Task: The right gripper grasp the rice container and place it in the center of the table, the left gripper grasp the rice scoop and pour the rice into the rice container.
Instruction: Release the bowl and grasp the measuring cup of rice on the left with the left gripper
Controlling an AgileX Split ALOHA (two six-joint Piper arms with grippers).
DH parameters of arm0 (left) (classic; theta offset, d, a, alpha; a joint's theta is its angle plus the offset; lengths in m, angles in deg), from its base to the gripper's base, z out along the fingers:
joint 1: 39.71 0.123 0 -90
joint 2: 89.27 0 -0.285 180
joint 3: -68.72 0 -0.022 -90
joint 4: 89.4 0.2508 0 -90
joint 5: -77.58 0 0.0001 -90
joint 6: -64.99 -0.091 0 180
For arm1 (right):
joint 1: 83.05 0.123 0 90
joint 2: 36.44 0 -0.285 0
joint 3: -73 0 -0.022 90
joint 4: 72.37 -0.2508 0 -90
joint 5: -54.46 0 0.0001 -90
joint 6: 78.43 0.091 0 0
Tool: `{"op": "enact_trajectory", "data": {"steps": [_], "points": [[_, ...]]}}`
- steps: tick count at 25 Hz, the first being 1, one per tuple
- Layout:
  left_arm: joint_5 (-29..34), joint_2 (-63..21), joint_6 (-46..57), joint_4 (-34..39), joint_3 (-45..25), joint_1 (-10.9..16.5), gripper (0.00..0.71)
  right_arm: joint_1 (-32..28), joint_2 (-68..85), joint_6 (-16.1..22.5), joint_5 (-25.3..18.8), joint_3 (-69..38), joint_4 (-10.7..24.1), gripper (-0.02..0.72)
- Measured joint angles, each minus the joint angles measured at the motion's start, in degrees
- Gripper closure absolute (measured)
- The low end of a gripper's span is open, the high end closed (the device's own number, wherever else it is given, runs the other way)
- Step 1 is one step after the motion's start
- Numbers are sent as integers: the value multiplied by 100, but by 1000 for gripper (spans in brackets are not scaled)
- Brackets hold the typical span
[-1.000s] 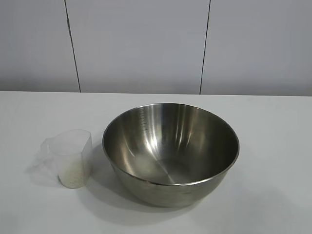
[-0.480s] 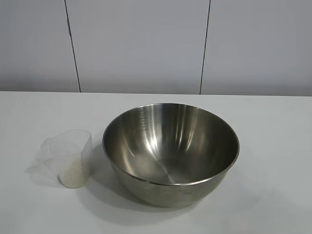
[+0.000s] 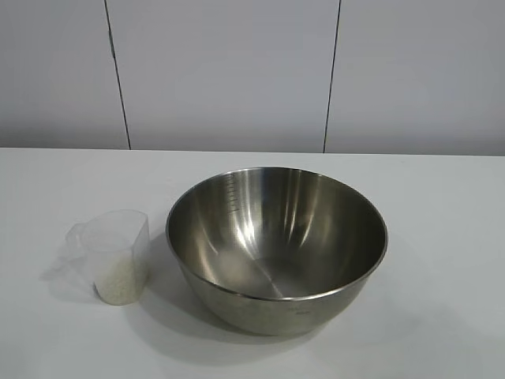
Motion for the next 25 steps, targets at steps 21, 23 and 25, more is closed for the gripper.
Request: {"op": "enact_trajectory", "data": {"steps": [21,23,25], "points": [[-3344,5391,-861,802,704,0,143,0,0,0,0,0,0,323],[-3349,5402,-885,789,801,0,143,0,0,0,0,0,0,323],[-3360,5448,-892,764,859,0,143,0,0,0,0,0,0,323]]}}
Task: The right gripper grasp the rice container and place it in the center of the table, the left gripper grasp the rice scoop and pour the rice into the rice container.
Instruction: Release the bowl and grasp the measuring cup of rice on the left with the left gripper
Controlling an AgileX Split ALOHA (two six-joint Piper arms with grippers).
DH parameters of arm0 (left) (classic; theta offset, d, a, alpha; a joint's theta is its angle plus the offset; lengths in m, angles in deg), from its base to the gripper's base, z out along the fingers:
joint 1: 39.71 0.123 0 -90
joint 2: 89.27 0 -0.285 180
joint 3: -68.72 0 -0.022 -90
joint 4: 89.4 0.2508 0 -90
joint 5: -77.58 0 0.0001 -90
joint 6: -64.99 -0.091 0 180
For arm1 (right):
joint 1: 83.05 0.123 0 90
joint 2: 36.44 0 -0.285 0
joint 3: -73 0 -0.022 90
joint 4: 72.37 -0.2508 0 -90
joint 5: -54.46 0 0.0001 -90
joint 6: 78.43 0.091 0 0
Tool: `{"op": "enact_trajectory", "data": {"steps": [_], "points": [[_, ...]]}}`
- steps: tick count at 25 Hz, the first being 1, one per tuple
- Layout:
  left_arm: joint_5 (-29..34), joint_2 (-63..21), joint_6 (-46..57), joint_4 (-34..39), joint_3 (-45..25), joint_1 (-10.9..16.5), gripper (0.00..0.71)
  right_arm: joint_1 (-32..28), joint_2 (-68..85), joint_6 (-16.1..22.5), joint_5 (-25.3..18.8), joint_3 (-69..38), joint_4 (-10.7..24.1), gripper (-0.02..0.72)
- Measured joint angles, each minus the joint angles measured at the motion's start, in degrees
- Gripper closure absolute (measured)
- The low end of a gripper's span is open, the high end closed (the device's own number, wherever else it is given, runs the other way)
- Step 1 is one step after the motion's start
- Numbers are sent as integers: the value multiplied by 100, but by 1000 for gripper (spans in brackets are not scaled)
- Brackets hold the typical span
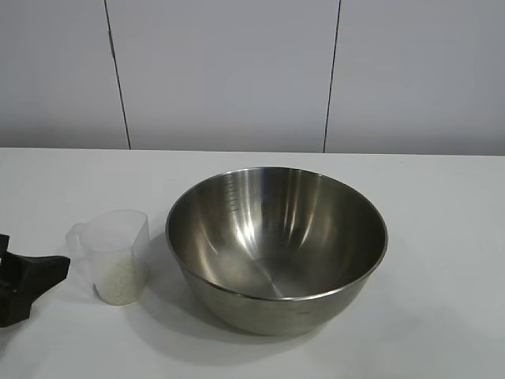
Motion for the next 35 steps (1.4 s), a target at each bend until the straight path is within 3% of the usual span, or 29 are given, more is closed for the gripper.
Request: {"op": "enact_trajectory", "data": {"steps": [15,35], "points": [[-9,1061,-92,-18,649,0,170,0,0,0,0,0,0,323],[-1,1397,-114,-255,1288,0,170,0,0,0,0,0,-45,323]]}}
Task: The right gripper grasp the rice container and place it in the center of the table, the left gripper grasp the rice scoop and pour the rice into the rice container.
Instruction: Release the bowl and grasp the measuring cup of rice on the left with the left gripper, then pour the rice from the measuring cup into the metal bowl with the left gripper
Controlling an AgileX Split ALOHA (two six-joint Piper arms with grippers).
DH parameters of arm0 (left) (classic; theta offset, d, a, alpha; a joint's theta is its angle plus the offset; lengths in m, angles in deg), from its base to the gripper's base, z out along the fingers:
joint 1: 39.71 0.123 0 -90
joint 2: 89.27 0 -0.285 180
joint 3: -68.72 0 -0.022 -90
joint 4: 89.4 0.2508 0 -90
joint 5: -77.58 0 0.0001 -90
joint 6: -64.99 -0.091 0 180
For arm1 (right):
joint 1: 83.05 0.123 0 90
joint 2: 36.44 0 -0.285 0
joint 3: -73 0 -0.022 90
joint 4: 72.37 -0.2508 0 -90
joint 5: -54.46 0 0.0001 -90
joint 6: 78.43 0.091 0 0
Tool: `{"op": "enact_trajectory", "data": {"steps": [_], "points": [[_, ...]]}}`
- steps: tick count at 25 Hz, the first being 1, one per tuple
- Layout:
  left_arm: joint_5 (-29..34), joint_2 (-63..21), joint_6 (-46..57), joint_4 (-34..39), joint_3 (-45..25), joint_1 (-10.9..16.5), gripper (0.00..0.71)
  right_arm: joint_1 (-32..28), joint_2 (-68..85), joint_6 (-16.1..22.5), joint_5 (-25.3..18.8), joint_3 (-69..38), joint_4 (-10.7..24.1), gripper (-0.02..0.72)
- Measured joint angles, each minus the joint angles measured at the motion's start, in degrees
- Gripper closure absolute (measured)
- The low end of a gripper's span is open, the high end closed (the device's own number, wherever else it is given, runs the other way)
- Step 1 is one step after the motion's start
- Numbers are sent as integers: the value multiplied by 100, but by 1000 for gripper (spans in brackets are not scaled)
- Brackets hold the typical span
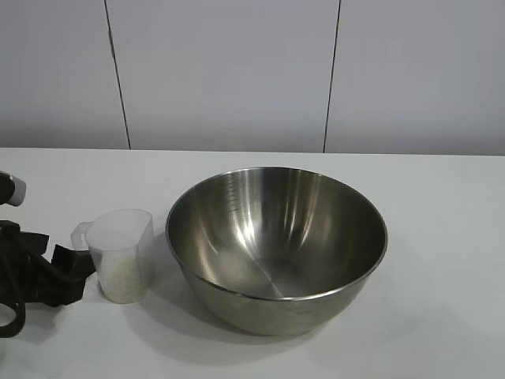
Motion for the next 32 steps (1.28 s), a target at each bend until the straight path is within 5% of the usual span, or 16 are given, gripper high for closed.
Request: {"op": "enact_trajectory", "data": {"steps": [9,12,23,32], "points": [[0,0,11,-13,253,0,183,0,0,0,0,0,0,323],[3,0,29,-13,253,0,249,0,0,0,0,0,0,323],[3,0,489,-13,253,0,669,0,0,0,0,0,0,323],[18,-354,523,-160,139,0,707,0,0,0,0,0,0,323]]}}
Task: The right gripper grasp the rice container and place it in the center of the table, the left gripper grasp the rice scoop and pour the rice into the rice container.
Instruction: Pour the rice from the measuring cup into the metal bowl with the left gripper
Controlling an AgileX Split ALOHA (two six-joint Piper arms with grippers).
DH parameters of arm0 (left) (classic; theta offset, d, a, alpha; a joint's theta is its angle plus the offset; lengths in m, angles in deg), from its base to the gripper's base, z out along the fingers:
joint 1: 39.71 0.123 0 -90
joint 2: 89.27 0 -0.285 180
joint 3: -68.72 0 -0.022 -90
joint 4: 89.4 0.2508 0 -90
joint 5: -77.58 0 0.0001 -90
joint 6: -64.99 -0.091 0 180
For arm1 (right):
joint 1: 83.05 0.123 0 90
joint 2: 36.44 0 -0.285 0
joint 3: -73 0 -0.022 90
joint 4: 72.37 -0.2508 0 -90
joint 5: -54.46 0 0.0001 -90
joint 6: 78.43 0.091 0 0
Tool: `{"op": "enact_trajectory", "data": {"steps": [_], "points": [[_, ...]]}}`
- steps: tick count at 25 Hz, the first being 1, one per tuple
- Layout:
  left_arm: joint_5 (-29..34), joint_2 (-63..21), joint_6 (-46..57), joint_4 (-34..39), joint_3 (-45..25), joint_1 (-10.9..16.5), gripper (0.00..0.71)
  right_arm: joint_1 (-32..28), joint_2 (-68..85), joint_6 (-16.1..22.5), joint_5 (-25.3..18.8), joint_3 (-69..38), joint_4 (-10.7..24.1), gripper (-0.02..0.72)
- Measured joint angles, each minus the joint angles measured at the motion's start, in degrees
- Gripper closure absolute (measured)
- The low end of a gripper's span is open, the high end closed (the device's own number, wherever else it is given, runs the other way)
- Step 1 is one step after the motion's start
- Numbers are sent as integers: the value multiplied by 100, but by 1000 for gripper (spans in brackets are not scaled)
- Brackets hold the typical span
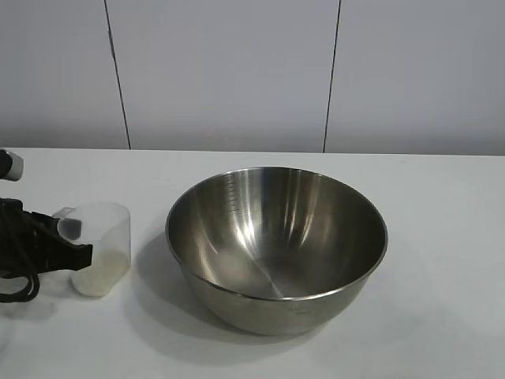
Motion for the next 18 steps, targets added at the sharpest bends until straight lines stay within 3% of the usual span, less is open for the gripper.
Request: {"op": "enact_trajectory", "data": {"steps": [13,18], "points": [[53,-1649,7,554,-14,0,707,0,0,0,0,0,0,323],[1570,-2438,-83,1451,586,-36,707,0,0,0,0,0,0,323]]}}
